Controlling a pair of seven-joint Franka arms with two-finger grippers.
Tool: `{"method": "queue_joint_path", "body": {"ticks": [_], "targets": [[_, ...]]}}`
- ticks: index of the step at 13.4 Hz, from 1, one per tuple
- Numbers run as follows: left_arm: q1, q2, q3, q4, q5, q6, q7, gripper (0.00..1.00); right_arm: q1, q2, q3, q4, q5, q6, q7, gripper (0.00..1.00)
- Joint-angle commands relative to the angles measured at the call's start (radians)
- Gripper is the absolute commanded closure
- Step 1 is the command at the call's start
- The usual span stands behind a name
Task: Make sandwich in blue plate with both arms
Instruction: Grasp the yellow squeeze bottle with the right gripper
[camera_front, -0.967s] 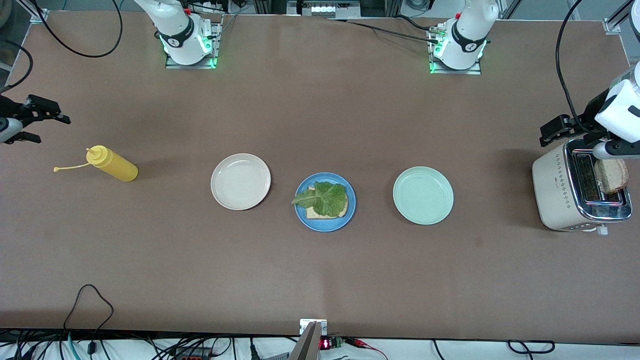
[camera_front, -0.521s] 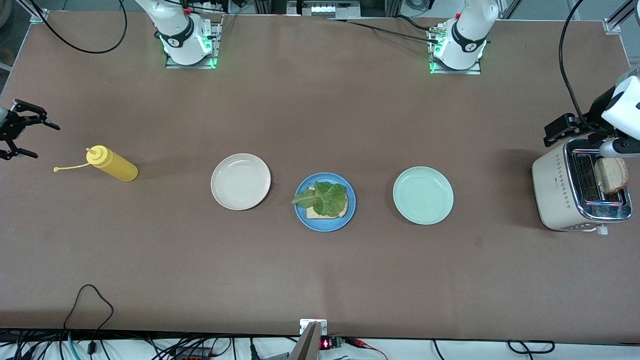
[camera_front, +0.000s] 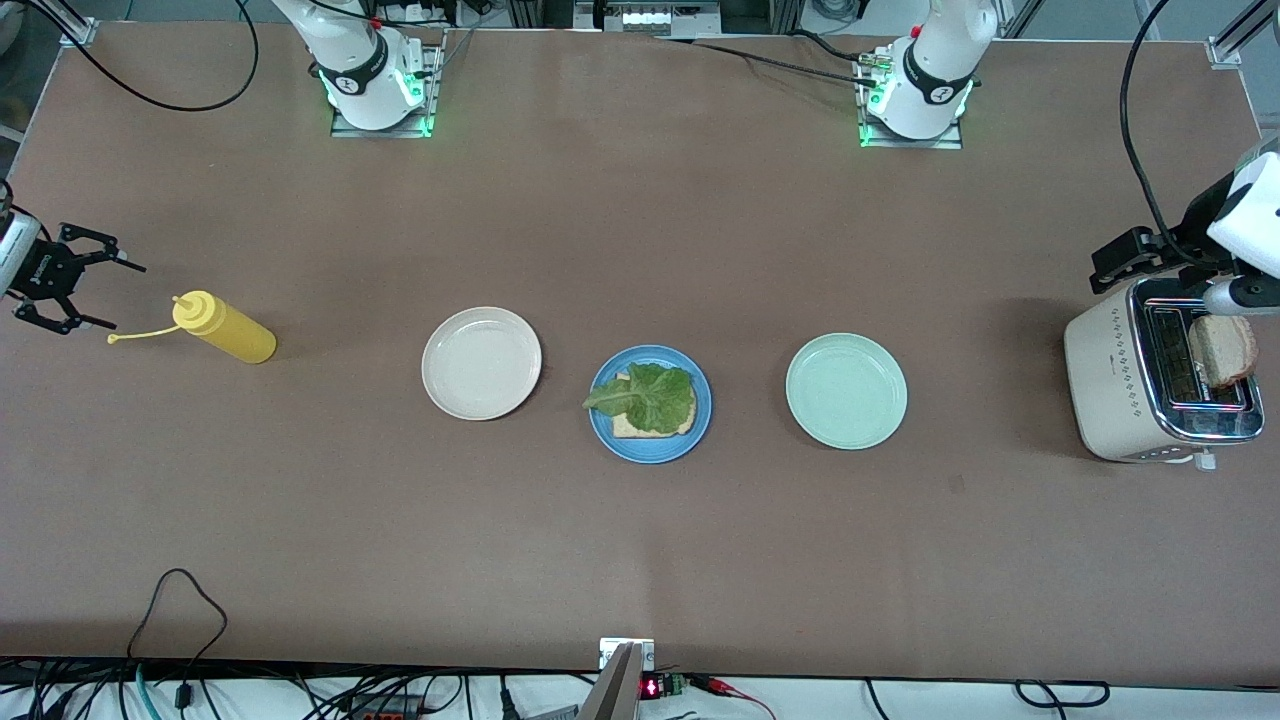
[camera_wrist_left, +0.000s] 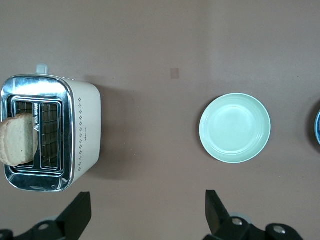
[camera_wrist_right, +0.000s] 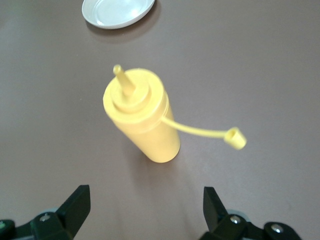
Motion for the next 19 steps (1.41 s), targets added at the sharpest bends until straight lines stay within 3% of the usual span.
{"method": "queue_joint_path", "body": {"ticks": [1, 10, 19], "targets": [[0.003, 0.005, 0.003, 0.020, -0.009, -0.013, 0.019, 0.00, -0.037, 0.037, 0.020, 0.004, 0.053, -0.011, -0.085, 0.00], [0.001, 0.011, 0.003, 0.020, -0.009, -0.012, 0.019, 0.00, -0.053, 0.264, 0.022, 0.010, 0.399, -0.060, -0.437, 0.00], [0.001, 0.013, 0.001, 0.020, -0.007, -0.012, 0.019, 0.00, -0.053, 0.324, 0.049, 0.011, 0.479, -0.106, -0.513, 0.00]]}}
